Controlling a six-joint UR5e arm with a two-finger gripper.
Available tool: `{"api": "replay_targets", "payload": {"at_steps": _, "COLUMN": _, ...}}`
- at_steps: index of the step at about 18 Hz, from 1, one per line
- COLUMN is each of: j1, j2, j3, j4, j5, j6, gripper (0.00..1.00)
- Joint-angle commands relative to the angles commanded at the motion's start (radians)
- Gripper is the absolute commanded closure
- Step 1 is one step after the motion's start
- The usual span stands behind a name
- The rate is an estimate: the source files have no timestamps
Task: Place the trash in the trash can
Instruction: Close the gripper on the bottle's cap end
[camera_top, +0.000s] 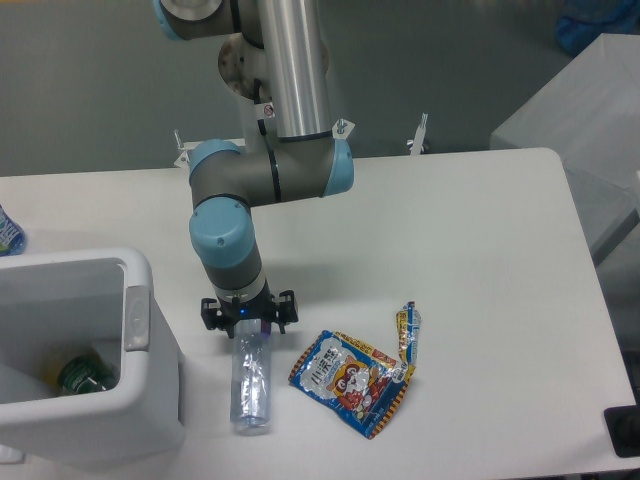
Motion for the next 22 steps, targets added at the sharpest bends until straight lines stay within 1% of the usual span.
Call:
{"api": "replay_targets", "payload": {"at_steps": 3, "j1": 0.000, "j2": -0.005, "j3": 0.003, "j4": 0.000, "j5": 0.002, "j6": 0.000, "gripper": 0.14}}
{"api": "replay_targets", "payload": {"at_steps": 6, "j1": 0.000, "j2": -0.011, "j3": 0.000, "j4": 0.000, "j5": 0.017, "j6": 0.000, "gripper": 0.14}}
{"api": "replay_targets", "payload": {"at_steps": 16, "j1": 0.000, "j2": -0.014, "j3": 0.008, "j4": 0.000, "j5": 0.017, "j6": 0.000, "gripper": 0.15}}
{"api": "replay_targets", "payload": {"at_steps": 17, "j1": 0.000, "j2": -0.014, "j3": 0.008, "j4": 0.000, "j5": 0.018, "j6": 0.000, "gripper": 0.17}}
{"api": "replay_targets", "payload": {"at_steps": 19, "j1": 0.000, "j2": -0.015, "j3": 0.008, "j4": 0.000, "j5": 0.018, "j6": 0.000, "gripper": 0.26}}
{"api": "replay_targets", "payload": {"at_steps": 22, "j1": 0.000, "j2": -0.014, "j3": 0.008, "j4": 0.000, "j5": 0.018, "j6": 0.000, "gripper": 0.30}}
